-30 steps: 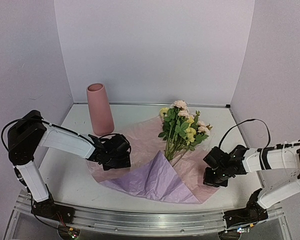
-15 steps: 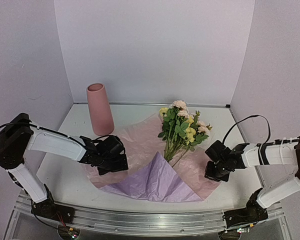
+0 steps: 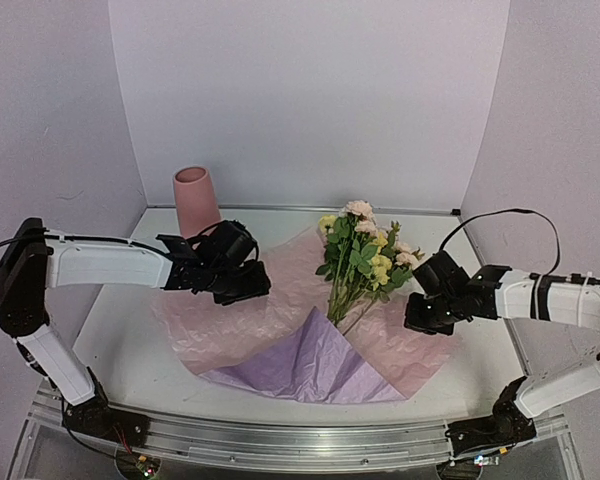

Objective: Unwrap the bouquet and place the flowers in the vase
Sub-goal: Unfold the wrapping paper at the center of the board.

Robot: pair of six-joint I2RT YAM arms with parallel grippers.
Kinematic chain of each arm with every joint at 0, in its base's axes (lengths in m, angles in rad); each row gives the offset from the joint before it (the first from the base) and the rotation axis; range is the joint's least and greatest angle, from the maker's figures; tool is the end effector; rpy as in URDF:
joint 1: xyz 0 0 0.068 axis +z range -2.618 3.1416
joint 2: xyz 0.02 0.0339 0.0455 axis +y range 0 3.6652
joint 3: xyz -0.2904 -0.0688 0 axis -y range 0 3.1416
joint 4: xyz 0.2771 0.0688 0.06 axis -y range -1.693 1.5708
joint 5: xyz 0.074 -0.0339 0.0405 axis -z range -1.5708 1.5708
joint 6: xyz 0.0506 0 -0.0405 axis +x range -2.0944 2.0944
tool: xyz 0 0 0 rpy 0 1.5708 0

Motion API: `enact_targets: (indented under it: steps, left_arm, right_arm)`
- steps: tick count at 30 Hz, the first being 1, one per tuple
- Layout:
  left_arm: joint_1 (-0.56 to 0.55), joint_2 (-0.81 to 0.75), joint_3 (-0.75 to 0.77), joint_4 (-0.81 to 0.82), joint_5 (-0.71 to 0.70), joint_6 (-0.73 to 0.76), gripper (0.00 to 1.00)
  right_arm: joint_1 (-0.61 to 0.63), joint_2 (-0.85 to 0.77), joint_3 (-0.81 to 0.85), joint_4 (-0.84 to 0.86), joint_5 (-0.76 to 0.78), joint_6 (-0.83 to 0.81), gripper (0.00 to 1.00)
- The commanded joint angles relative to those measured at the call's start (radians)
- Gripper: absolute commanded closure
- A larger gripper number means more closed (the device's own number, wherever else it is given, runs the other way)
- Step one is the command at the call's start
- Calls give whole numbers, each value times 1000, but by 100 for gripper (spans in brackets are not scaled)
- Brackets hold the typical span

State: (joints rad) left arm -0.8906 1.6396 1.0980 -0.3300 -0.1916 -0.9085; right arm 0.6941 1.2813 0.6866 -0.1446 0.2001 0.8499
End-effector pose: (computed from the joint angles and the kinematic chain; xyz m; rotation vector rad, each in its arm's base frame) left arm 0.2515 -0.2955 0.2171 -0.1101 2.5036 -0.5653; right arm 0.2305 0.1788 0.2030 0.2874 2.3406 0.5561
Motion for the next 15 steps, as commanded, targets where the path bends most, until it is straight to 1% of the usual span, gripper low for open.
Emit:
enact_targets:
  steps: [1, 4, 5, 6, 7, 15]
  left_arm:
    - [34, 88, 83, -2, 19, 68, 57]
    - [47, 138, 115, -1, 27, 82, 80]
    - [51, 151, 124, -1, 30, 84, 90]
    - [55, 170, 131, -1, 38, 88, 98]
    - [57, 185, 140, -1, 44, 91, 100]
    - [77, 286, 176, 2, 61, 108, 100]
  right_arm:
    - [-3, 78, 94, -46, 20, -55, 99]
    - [-3, 133, 131, -31, 9, -63, 99]
    - [-4, 152, 140, -19, -2, -65, 99]
    - [-3, 169, 145, -8, -12, -66, 98]
    - [-4, 183, 148, 2, -22, -66, 99]
    - [-27, 298, 127, 90, -92, -44, 100]
